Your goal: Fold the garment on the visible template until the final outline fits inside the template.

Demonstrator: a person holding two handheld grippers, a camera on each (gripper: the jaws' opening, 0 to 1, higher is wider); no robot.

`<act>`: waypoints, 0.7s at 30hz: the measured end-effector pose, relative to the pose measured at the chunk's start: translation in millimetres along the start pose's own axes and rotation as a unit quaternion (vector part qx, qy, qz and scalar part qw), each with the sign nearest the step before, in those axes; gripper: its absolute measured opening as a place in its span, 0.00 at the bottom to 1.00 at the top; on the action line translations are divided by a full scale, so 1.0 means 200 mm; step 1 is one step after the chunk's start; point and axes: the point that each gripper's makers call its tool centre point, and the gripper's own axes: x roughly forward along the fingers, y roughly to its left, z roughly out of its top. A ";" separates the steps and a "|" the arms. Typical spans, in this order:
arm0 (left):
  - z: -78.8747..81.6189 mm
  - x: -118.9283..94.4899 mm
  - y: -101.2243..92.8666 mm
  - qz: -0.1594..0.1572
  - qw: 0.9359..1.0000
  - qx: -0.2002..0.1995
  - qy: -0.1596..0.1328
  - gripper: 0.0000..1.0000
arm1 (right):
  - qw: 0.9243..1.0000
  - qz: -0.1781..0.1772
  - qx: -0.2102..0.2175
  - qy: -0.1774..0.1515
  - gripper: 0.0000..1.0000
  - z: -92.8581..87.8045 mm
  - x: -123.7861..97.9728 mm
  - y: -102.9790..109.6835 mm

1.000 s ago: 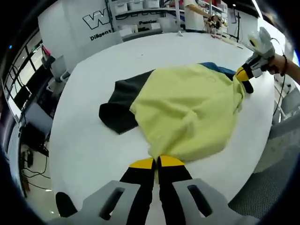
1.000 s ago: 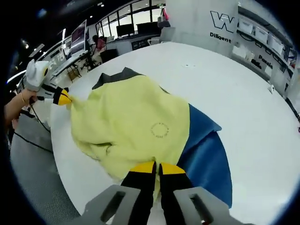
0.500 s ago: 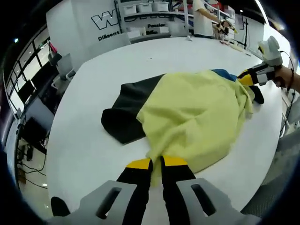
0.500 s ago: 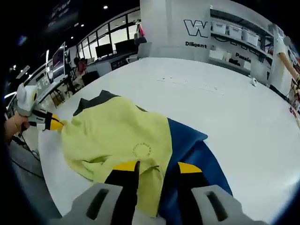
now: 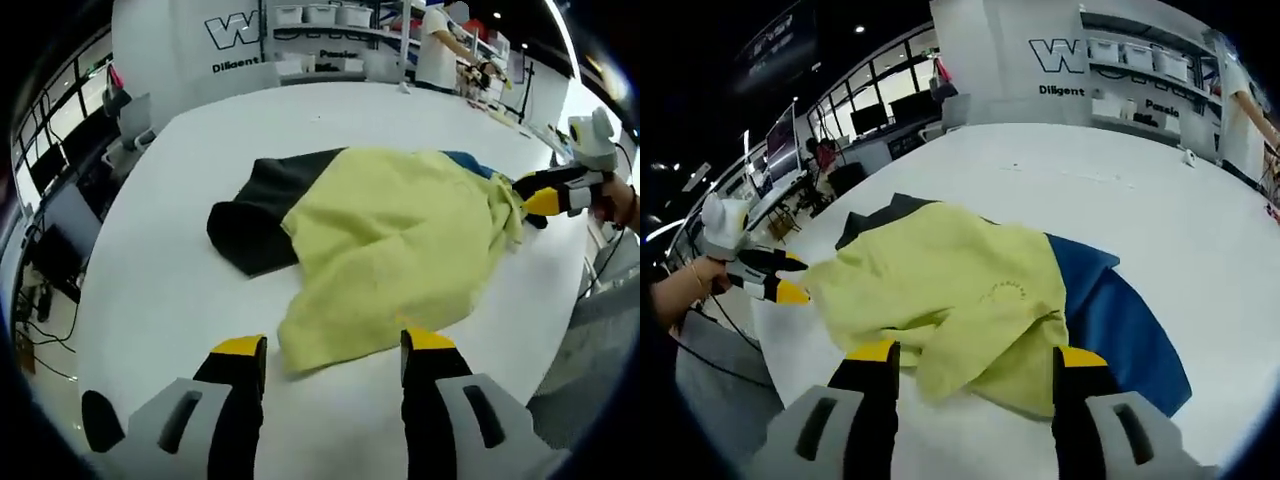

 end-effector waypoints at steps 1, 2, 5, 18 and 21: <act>-0.02 0.01 0.00 0.002 1.000 -0.003 0.005 0.56 | 1.000 0.000 0.003 0.003 0.56 -0.02 0.00 0.02; -0.03 0.01 0.01 0.003 1.000 -0.004 0.010 0.57 | 1.000 0.000 0.009 0.008 0.56 -0.03 0.00 0.03; -0.06 0.03 0.03 0.005 1.000 -0.006 0.022 0.53 | 0.999 0.007 0.031 0.024 0.53 -0.10 0.02 0.07; -0.04 0.05 0.08 0.001 0.999 0.027 0.027 0.22 | 0.996 0.001 0.078 0.042 0.12 -0.16 0.08 0.07; -0.05 0.05 0.07 0.002 0.999 0.033 0.027 0.14 | 0.997 -0.006 0.058 0.049 0.00 -0.17 0.08 0.05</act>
